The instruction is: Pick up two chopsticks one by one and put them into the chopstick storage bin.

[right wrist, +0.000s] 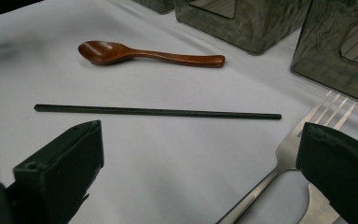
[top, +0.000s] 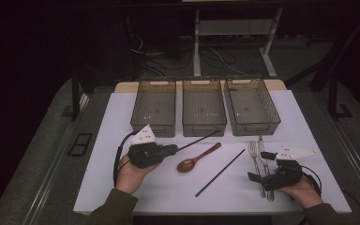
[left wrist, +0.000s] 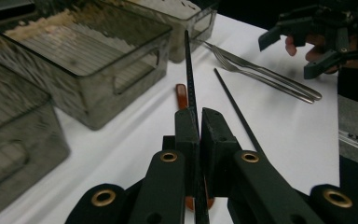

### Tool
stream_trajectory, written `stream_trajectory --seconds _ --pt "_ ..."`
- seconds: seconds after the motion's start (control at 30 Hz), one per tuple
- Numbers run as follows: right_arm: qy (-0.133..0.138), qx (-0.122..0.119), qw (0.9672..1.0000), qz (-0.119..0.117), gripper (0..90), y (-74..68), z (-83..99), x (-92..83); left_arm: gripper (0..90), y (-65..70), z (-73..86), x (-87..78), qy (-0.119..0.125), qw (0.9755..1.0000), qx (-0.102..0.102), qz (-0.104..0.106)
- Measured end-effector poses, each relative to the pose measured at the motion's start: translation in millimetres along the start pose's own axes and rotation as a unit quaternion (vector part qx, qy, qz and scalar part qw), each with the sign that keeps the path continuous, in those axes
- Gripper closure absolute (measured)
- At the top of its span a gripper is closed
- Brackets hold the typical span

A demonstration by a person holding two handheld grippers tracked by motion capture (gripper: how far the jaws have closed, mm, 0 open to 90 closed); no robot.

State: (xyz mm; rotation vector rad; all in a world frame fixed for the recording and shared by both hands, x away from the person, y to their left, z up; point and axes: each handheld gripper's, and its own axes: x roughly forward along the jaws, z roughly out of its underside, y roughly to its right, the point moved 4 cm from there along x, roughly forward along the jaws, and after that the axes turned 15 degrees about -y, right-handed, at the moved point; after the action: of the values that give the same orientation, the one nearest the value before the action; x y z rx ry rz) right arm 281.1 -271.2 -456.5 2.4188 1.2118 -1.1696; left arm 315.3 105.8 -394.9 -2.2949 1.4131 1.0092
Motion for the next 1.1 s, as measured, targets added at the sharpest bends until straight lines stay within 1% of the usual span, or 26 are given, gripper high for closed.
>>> stream_trajectory --seconds 0.1,0.37,0.57,0.67,0.7,0.77,0.8,0.83,0.93,1.0,1.1 --pt "-0.001 0.000 1.0000 0.000 0.2 0.2 0.2 0.3 84.7 -7.1 -2.0 -7.0 0.010 0.9999 -0.005 -0.005" --pt "-0.001 0.002 1.0000 0.001 0.2 0.4 0.4 0.6 84.7 -29.9 -8.1 -19.8 0.021 0.9994 -0.020 -0.017" --pt "-0.001 0.003 1.0000 0.001 0.2 0.6 0.5 0.6 84.7 -47.2 -18.5 -28.8 0.029 0.9987 -0.027 -0.032" --pt "0.000 0.003 1.0000 0.001 0.2 0.6 0.5 0.3 84.7 -56.3 -24.5 -32.8 0.034 0.9979 -0.032 -0.044" --pt "0.000 0.001 1.0000 0.001 0.2 0.8 0.5 0.3 84.7 -59.7 -26.0 -34.6 0.032 0.9978 -0.033 -0.048" --pt "0.001 0.001 1.0000 0.002 0.2 0.9 0.5 0.3 84.7 -66.7 -28.9 -37.0 0.032 0.9971 -0.038 -0.058" --pt "0.000 0.005 1.0000 0.001 0.2 0.4 0.6 0.2 84.7 -70.0 -30.6 -38.0 0.035 0.9966 -0.043 -0.062" --pt "-0.001 0.003 1.0000 0.001 0.2 0.6 0.8 0.1 84.7 -73.6 -32.1 -38.9 0.037 0.9961 -0.044 -0.067" --pt "0.001 0.004 1.0000 0.001 0.2 0.9 0.6 0.0 84.7 -84.9 -36.5 -41.2 0.038 0.9942 -0.052 -0.086" --pt "0.000 0.007 1.0000 0.000 0.2 0.4 0.8 -0.3 84.7 -93.3 -38.5 -42.2 0.033 0.9927 -0.056 -0.101" --pt "0.000 0.008 1.0000 0.000 0.2 0.6 1.0 -0.6 84.6 -105.6 -40.5 -42.5 0.025 0.9904 -0.067 -0.119"
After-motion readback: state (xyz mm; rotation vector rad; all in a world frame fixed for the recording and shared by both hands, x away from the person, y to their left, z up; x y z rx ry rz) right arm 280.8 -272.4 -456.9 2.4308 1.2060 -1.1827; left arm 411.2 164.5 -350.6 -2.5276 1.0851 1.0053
